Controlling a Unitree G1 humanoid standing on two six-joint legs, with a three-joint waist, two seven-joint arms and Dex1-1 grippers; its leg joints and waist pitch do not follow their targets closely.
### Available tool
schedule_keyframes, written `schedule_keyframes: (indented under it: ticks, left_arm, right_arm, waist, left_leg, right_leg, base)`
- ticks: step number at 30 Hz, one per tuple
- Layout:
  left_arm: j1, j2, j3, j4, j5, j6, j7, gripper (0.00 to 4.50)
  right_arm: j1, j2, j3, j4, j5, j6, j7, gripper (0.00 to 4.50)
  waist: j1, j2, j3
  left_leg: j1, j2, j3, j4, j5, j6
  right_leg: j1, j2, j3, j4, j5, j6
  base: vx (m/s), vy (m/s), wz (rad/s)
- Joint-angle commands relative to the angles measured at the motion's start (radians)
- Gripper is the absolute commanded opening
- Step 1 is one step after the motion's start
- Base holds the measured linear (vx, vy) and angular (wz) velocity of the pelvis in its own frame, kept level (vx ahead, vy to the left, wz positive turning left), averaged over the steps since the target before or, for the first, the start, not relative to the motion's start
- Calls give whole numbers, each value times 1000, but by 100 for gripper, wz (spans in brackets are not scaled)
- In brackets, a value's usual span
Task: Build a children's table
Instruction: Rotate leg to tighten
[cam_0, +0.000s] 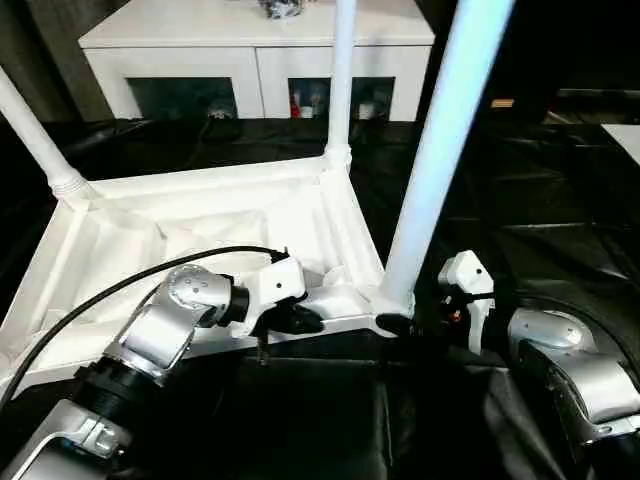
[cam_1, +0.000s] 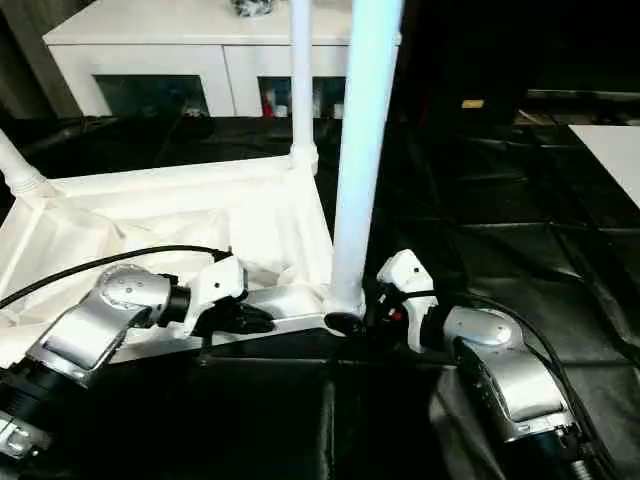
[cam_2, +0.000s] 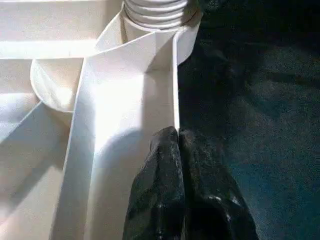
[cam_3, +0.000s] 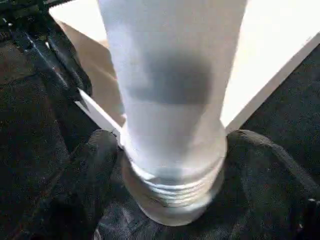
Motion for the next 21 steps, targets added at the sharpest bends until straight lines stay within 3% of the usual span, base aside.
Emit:
schedule_keyframes:
  ticks: [1,7,11,21]
  left_arm:
    - [19,15,-24,1,8,5,-29,0]
    - [17,14,-26,9,7,-8,-35,0]
    - [13,10,-25,17,8,-16,-33,0]
    - [12,8,-21,23,9,-13,-28,0]
  right_arm:
    - [-18,4,8,5,-5,5,-4,357]
    - [-30,15,4,30,-7,2,2,304]
    - [-25,19,13,42,-18,-7,10,274]
    - [-6,26,17,76,-41,-7,-1,269]
  waist:
    - [4,-8,-58]
    - [4,-5,-65]
    - [2,-7,-64]
    - [2,-6,-65]
  left_leg:
    - [-7,45,-10,-71,-127,77]
    - [-9,45,-10,-64,-72,95]
    - [-10,44,-10,-64,-93,90]
    - [-10,43,-10,-62,-92,88]
  right_leg:
    - [61,-63,57,-70,-229,-212]
    - [64,-61,56,-56,-123,-241]
    - [66,-63,56,-59,-144,-239]
    - [67,-61,56,-57,-144,-237]
  base:
    - [0,0,0]
    - [0,0,0]
    - [0,0,0]
    - [0,0,0]
